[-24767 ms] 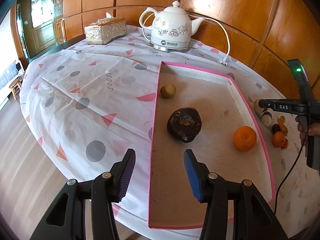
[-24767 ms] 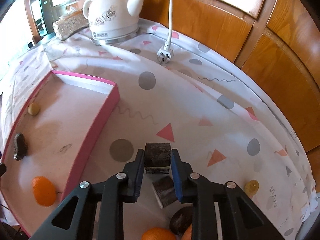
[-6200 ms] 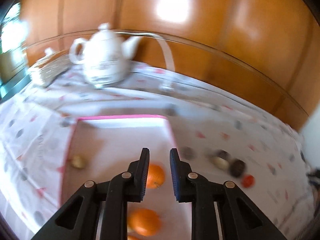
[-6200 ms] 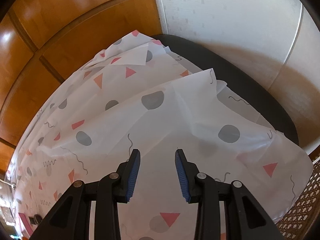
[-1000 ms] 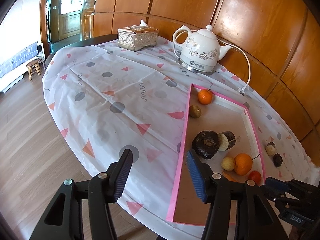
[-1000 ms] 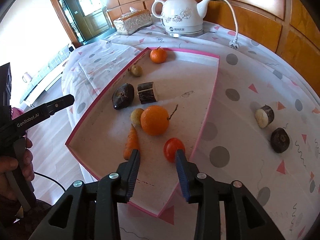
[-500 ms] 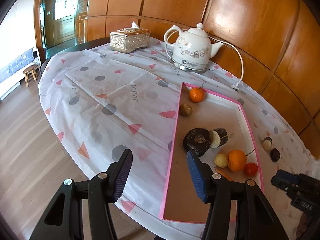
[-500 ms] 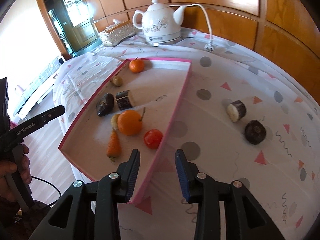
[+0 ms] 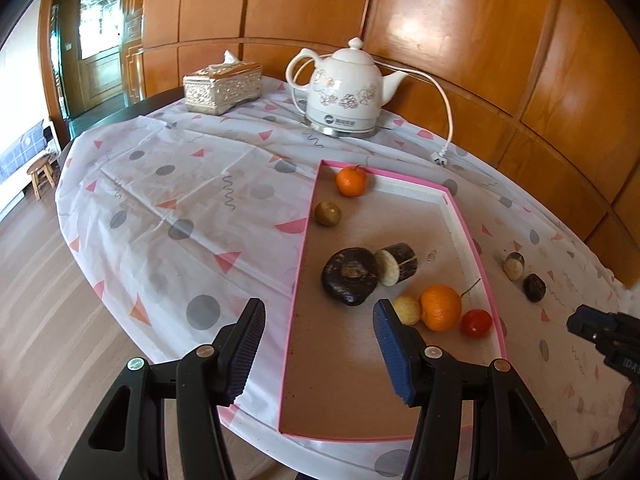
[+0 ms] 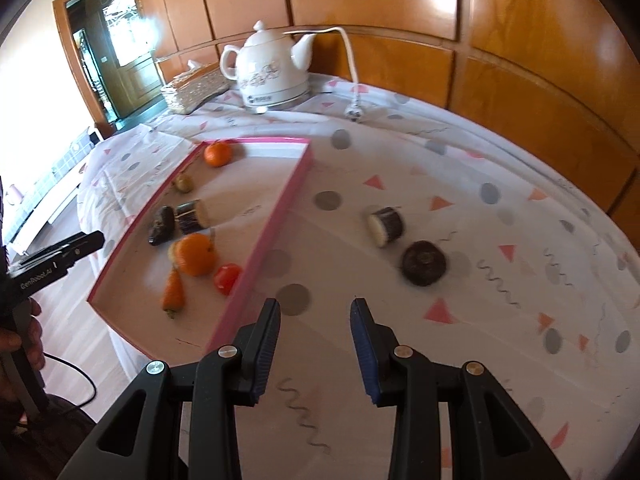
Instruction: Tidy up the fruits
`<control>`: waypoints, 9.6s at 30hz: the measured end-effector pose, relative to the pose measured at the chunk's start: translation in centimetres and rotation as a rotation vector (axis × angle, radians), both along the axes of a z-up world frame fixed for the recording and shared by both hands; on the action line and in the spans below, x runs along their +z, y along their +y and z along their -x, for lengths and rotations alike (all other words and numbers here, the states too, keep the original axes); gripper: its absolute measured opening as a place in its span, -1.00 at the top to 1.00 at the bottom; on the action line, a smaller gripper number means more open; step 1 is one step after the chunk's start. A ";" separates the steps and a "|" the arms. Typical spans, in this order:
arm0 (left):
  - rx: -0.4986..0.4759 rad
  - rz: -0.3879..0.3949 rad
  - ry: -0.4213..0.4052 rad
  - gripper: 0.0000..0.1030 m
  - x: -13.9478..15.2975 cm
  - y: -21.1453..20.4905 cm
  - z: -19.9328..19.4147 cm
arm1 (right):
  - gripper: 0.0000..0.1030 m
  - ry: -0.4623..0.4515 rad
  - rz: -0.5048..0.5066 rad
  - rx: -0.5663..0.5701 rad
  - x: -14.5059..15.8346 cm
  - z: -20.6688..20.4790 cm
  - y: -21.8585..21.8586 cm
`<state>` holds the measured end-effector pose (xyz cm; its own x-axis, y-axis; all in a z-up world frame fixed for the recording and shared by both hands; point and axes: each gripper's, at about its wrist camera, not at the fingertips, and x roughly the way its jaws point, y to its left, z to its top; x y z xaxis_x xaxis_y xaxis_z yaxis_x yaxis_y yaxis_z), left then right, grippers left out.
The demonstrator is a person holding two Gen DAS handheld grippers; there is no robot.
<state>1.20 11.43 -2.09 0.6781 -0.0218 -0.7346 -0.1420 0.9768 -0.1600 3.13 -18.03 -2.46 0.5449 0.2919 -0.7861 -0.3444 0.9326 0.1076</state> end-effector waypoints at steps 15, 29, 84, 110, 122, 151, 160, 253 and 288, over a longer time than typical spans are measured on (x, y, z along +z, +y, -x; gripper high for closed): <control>-0.061 -0.028 -0.005 -0.11 0.4 -2.2 -0.6 | 0.29 0.003 0.057 -0.168 0.1 0.4 -8.3; -0.114 -0.033 -0.015 -0.11 1.0 -4.3 -1.5 | 0.29 0.003 0.124 -0.330 0.7 1.2 -16.2; -0.455 -0.052 0.137 -0.10 -2.2 -22.8 -14.2 | 0.29 0.193 -0.187 -1.289 -4.3 8.1 -40.8; -0.488 -0.024 0.090 0.30 -1.8 -24.1 -14.7 | 0.29 0.179 -0.200 -1.318 -4.0 8.8 -41.6; -0.379 -0.043 -0.031 0.29 2.4 -18.5 -10.0 | 0.29 0.185 -0.198 -1.314 -4.1 9.0 -41.7; -0.145 0.018 0.024 0.29 0.1 -4.3 -4.1 | 0.29 0.195 -0.144 -1.273 -4.0 8.5 -40.6; -0.088 0.038 0.084 0.29 -2.7 -1.6 -3.2 | 0.29 0.194 -0.136 -1.262 -4.0 8.4 -40.3; -0.083 -0.017 0.007 -0.09 -1.3 -0.9 -0.2 | 0.11 0.129 -0.008 -0.046 -3.1 -9.7 -0.6; -0.030 -0.022 -0.002 -0.31 -1.6 0.2 0.2 | 0.04 0.107 -0.015 0.077 -2.7 -9.8 9.6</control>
